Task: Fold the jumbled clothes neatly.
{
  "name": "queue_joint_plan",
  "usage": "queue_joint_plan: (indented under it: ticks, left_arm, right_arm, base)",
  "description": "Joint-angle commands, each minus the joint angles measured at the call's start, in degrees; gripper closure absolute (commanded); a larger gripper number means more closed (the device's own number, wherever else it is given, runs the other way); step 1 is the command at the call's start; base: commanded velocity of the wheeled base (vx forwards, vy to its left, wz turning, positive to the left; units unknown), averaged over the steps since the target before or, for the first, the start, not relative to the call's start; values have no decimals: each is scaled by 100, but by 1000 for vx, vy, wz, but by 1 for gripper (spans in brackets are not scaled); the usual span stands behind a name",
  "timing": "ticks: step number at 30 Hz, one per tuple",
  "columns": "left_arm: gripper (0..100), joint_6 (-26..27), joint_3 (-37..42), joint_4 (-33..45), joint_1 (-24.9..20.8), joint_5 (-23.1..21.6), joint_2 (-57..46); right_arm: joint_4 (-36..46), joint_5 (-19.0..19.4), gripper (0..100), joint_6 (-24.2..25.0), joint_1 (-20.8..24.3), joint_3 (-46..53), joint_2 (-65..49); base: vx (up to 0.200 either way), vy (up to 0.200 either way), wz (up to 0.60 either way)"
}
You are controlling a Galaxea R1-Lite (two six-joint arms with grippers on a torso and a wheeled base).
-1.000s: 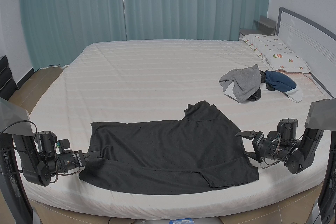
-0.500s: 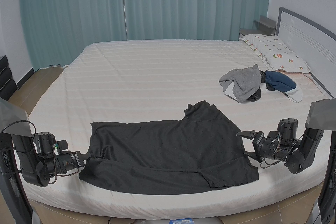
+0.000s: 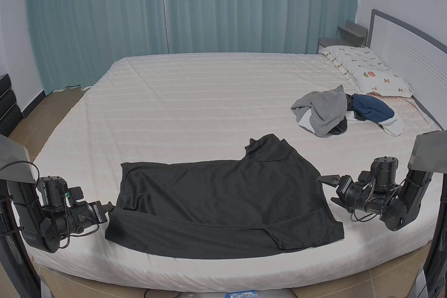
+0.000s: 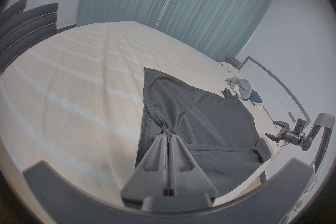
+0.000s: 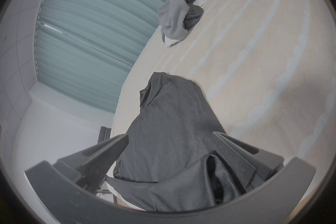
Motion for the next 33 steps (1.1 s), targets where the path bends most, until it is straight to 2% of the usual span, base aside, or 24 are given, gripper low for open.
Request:
queue_joint_plan:
  ticks: [1,10,18,24,25,28,33]
  left_arm:
    - [100,-276,204,-4,-7,45,-305]
    - [100,-399,195,-4,-24,45,-322]
    - [100,-399,204,-4,-33,45,-322]
    - [100,-408,221,-4,-33,45,-322]
    - [100,-408,221,-4,-33,45,-313]
    - [100,-408,221,-4,-33,45,-313]
    - [100,-408,256,-4,-33,45,-322]
  right_arm:
    - [-2,10,0,-341,80,-7,62]
    - [-20,98,0,-1000,186,-148,511]
    - [-46,185,0,-1018,221,-280,792]
    - [-64,414,0,-1026,203,-209,844]
    - [-64,423,100,-1026,203,-201,853]
    - [-11,414,100,-1053,203,-201,897]
    - [-81,423,100,-1686,10,-34,1055]
  base:
    - [0,0,0]
    - [0,0,0]
    - [0,0,0]
    - [0,0,0]
    - [0,0,0]
    - [0,0,0]
    - [0,0,0]
